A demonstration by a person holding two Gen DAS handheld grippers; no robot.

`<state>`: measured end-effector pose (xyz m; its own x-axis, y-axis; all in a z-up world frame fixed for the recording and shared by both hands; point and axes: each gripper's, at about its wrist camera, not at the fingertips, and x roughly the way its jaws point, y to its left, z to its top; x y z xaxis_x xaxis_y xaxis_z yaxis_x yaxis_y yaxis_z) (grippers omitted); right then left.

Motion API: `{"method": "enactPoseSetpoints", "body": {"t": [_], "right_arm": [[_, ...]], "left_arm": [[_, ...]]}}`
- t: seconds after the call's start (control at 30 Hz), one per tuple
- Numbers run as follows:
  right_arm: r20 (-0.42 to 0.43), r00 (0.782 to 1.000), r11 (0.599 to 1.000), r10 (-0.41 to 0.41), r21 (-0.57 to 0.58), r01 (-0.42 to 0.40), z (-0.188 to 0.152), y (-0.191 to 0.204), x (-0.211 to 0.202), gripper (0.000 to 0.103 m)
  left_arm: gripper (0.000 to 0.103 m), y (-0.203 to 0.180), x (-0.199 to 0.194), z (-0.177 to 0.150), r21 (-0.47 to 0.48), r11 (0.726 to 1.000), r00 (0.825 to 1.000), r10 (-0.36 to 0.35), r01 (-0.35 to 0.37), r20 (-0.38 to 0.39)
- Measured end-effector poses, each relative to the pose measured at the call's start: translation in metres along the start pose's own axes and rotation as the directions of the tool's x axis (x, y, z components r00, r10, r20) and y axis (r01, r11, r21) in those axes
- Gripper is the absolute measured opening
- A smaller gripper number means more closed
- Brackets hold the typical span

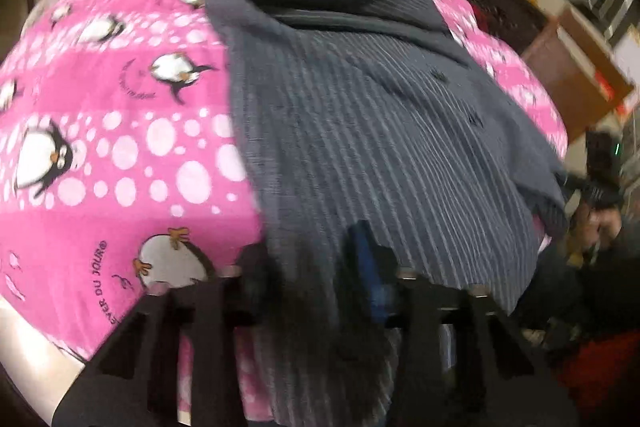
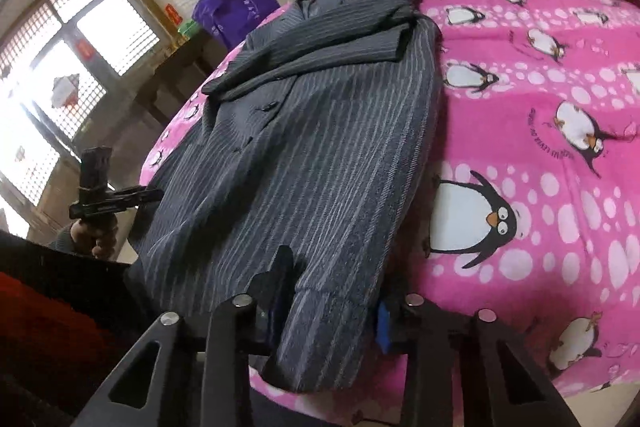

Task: Fold large clothes
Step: 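Grasp the jacket hem with the left gripper while the right gripper grasps the hem too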

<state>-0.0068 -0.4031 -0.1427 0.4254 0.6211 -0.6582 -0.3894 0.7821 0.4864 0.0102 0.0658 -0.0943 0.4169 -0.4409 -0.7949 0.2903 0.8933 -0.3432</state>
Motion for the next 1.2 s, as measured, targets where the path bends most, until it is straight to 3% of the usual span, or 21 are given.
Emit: {"method": "enactPoseSetpoints", "body": {"t": [0.1, 0.2, 0.27, 0.3, 0.33, 0.43, 0.53, 0.73, 0.9, 1.0, 1.1, 1.2], "right_arm": [[0.024, 1.000, 1.000, -0.017, 0.006, 0.017, 0.000, -0.004, 0.004, 0.033], [0.022, 1.000, 0.999, -0.009, 0.035, 0.009, -0.001, -0.008, 0.007, 0.034], [0.040, 0.999, 1.000, 0.006, 0.016, -0.007, -0.002, -0.004, 0.002, 0.027], [0.055, 0.998, 1.000, 0.021, 0.015, -0.022, -0.001, -0.003, -0.001, 0.014], [0.083, 0.996, 0.999, 0.031, 0.006, -0.031, 0.000, -0.002, -0.005, 0.007], [0.153, 0.987, 0.998, 0.054, 0.015, -0.057, -0.001, 0.002, -0.019, 0.006], [0.159, 0.981, 0.994, 0.112, -0.011, -0.112, -0.010, 0.016, -0.032, 0.006], [0.191, 0.956, 0.975, 0.220, -0.016, -0.221, -0.041, 0.046, -0.068, 0.006], [0.233, 0.936, 0.963, 0.263, 0.000, -0.270, -0.053, 0.058, -0.100, 0.005], [0.324, 0.913, 0.961, 0.248, 0.036, -0.273, -0.031, 0.042, -0.110, 0.005], [0.414, 0.889, 0.963, 0.197, 0.090, -0.255, 0.012, 0.016, -0.110, 0.005], [0.454, 0.880, 0.967, 0.137, 0.130, -0.217, 0.063, -0.007, -0.100, 0.005]], "left_arm": [[0.028, 0.014, 0.002, -0.002, -0.056, 0.996, 0.998, -0.066, 0.067, 0.009], [0.033, 0.014, 0.000, -0.002, -0.059, 0.995, 0.997, -0.079, 0.079, 0.004], [0.034, 0.009, -0.004, -0.004, -0.053, 0.997, 0.998, -0.062, 0.062, -0.006], [0.027, 0.005, -0.005, -0.003, -0.047, 0.998, 1.000, -0.030, 0.031, 0.006], [0.003, 0.006, -0.008, -0.002, -0.054, 0.998, 1.000, -0.019, 0.020, 0.019], [0.003, 0.007, -0.025, -0.006, -0.088, 0.995, 0.994, -0.031, 0.040, 0.103], [0.003, 0.005, -0.045, -0.013, -0.099, 0.993, 0.988, -0.044, 0.060, 0.151], [0.003, 0.017, -0.091, -0.039, -0.117, 0.976, 0.967, -0.159, 0.184, 0.197], [0.003, 0.017, -0.118, -0.049, -0.133, 0.945, 0.930, -0.259, 0.300, 0.261], [0.003, 0.025, -0.123, -0.027, -0.221, 0.913, 0.899, -0.251, 0.343, 0.359], [0.003, 0.038, -0.119, 0.012, -0.317, 0.883, 0.882, -0.192, 0.347, 0.430], [0.003, 0.042, -0.110, 0.061, -0.344, 0.890, 0.883, -0.121, 0.299, 0.454]]}}
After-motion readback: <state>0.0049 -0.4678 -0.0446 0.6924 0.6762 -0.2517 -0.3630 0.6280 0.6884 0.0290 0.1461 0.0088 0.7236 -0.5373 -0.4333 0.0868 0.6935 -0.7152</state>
